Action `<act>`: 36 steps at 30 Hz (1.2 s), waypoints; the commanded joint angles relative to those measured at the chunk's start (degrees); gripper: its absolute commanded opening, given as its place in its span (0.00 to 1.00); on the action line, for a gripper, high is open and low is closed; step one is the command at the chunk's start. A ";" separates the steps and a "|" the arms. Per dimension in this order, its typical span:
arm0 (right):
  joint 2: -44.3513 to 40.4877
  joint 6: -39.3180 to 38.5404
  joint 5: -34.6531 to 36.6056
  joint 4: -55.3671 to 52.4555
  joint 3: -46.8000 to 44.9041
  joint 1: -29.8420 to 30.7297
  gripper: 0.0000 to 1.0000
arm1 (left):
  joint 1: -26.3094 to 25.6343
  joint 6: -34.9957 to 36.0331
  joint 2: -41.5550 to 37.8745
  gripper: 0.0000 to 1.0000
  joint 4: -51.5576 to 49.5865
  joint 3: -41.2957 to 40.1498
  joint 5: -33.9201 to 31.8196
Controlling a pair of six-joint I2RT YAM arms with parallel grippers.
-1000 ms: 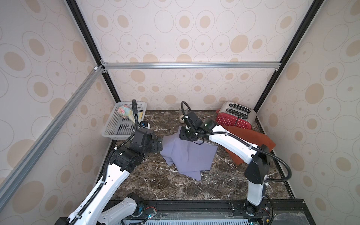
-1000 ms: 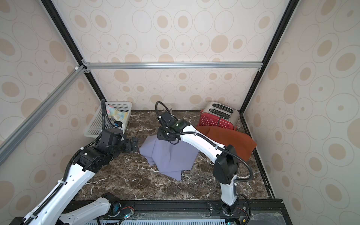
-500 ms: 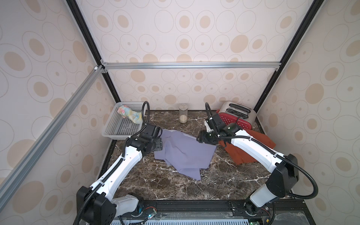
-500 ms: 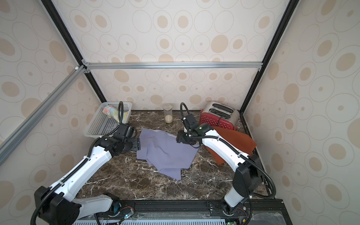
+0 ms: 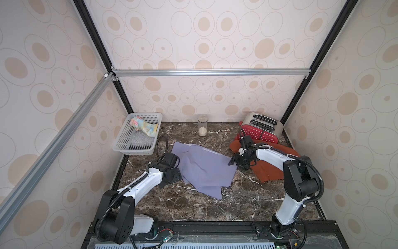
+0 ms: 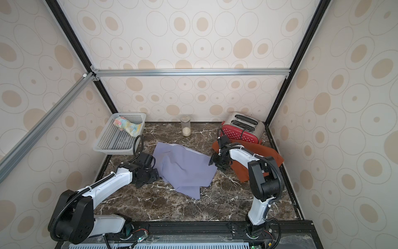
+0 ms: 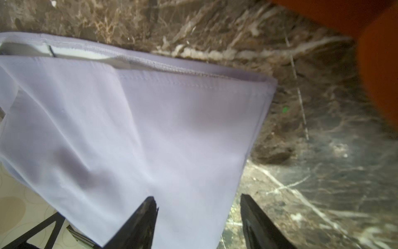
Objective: Roll up the skirts
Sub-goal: Flatten out the skirt at the center of the board.
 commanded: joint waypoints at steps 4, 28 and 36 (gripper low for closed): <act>3.56 4.47 0.31 1.22 -0.01 -0.02 0.62 | 0.43 -10.20 1.59 0.86 22.39 -9.51 4.77; 4.22 -10.43 14.07 -5.53 29.68 3.70 0.00 | 0.59 -10.57 -7.27 0.00 13.20 2.13 -2.84; 19.46 -15.23 15.37 -13.02 50.27 -1.60 0.05 | 9.54 -4.48 -10.53 0.05 -5.26 6.71 -0.22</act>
